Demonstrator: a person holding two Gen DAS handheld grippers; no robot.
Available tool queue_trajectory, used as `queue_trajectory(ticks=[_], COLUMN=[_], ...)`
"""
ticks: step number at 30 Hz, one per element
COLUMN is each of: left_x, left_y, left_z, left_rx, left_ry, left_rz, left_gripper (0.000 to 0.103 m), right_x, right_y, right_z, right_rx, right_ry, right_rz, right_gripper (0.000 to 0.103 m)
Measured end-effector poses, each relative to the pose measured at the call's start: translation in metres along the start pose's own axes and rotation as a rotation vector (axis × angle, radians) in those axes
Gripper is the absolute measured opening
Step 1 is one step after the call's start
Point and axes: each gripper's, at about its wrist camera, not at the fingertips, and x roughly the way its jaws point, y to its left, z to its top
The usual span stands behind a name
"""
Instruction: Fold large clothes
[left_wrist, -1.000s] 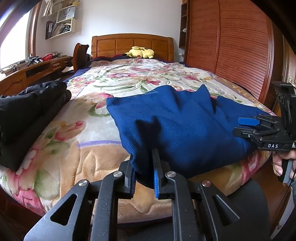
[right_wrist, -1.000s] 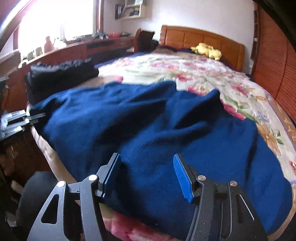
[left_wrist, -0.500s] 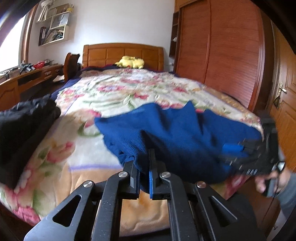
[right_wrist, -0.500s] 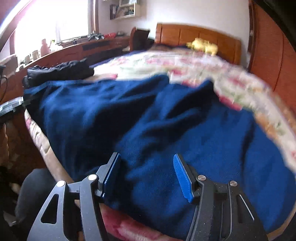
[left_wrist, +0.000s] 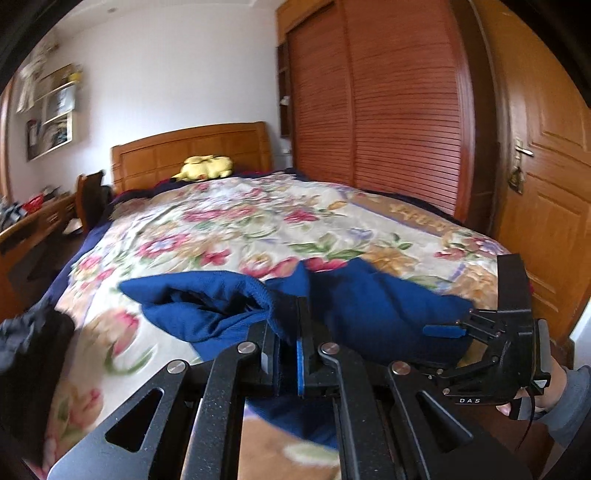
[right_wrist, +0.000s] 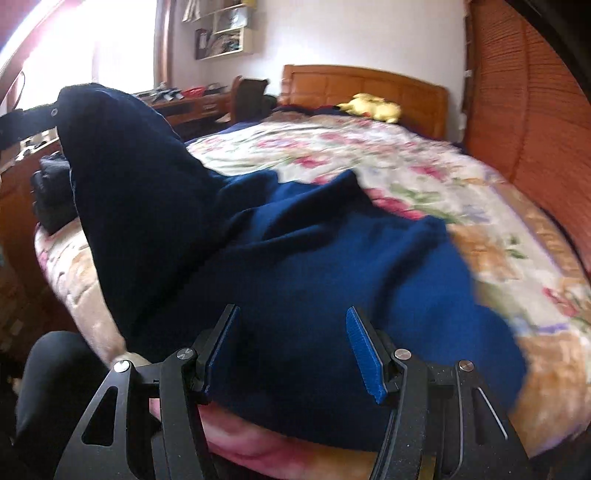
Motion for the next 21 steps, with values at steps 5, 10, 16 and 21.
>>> queue_trajectory(ticks=[5, 10, 16, 21], left_x=[0.026, 0.048, 0.066, 0.075], left_y=[-0.048, -0.097, -0.148, -0.149], left_z=[0.021, 0.035, 0.037, 0.027], left_rx=[0.063, 0.093, 0.073, 0.045], left_ry=[0.019, 0.044, 0.095, 0.163], left_rz=[-0.065, -0.156, -0.349, -0.373], left_gripper=[0.005, 0.005, 0.005, 0.014], right_x=[-0.033, -0.061, -0.076, -0.081], right_y=[-0.036, -0.062, -0.073, -0.074], right_z=[-0.009, -0.026, -0.04, -0.039], right_rx=[0.044, 0.091, 0.135, 0.156], right_ry=[-0.033, -0.054, -0.063, -0.051], right_rz=[-0.066, -0.113, -0.149, -0.153], right_gripper=[0.061, 0.061, 0.061, 0.061])
